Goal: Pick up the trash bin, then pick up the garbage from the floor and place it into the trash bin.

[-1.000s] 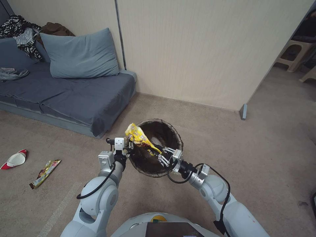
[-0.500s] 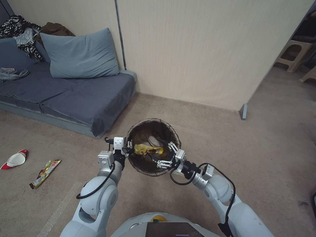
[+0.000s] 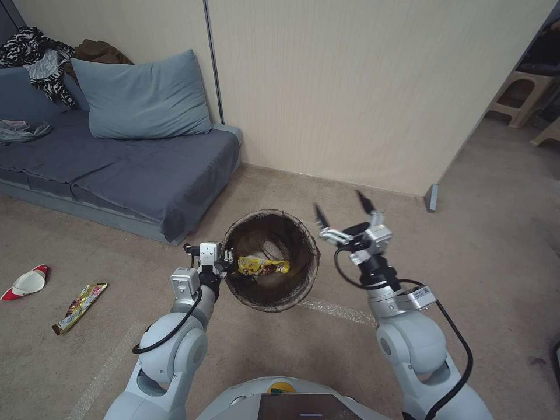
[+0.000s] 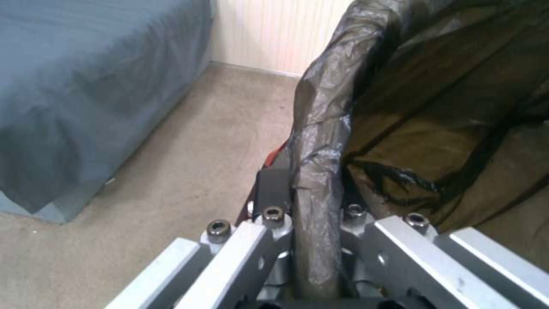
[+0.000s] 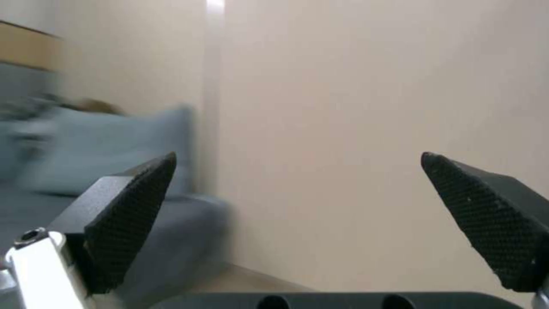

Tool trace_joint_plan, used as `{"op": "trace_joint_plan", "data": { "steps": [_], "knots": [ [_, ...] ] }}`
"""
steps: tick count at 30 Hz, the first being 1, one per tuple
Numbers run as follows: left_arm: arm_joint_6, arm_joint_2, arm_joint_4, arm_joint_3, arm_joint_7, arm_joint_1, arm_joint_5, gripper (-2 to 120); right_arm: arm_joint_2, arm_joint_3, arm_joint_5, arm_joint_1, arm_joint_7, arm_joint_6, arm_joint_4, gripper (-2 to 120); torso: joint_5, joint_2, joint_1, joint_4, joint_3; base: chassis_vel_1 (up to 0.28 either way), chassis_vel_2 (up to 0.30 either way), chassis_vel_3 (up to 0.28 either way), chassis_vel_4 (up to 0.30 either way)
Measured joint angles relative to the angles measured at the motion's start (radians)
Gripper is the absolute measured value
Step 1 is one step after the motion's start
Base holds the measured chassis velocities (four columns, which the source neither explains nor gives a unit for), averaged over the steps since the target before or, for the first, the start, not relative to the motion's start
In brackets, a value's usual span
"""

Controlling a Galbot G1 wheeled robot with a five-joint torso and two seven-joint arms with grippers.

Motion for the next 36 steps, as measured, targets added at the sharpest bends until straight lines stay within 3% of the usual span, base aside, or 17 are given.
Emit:
{"op": "trace_joint_plan", "data": {
  "steps": [6,16,36],
  "knots": [
    [-0.009,-0.004,0.005,-0.008,-0.004,0.002,0.005,0,0.054,0.065,-0.051,-0.069,0.081,0.009,-0.073,100,0.0001,0.0,0.0,0.0001,0.0,0.0,0.0,0.0,0.0],
    [-0.017,-0.006,0.014,-0.019,-0.013,0.003,0.0,0,0.107,0.065,-0.065,-0.081,0.062,0.065,-0.165,100,0.0,0.0,0.0,0.0004,0.0,0.0,0.0,0.0,0.0],
    [-0.024,-0.011,0.025,-0.018,-0.013,0.001,-0.001,0,0.1,0.071,-0.063,-0.074,0.021,0.068,-0.165,100,0.0,0.0,0.0,0.0002,0.0,0.005,0.006,0.011,0.005]
  ]
}}
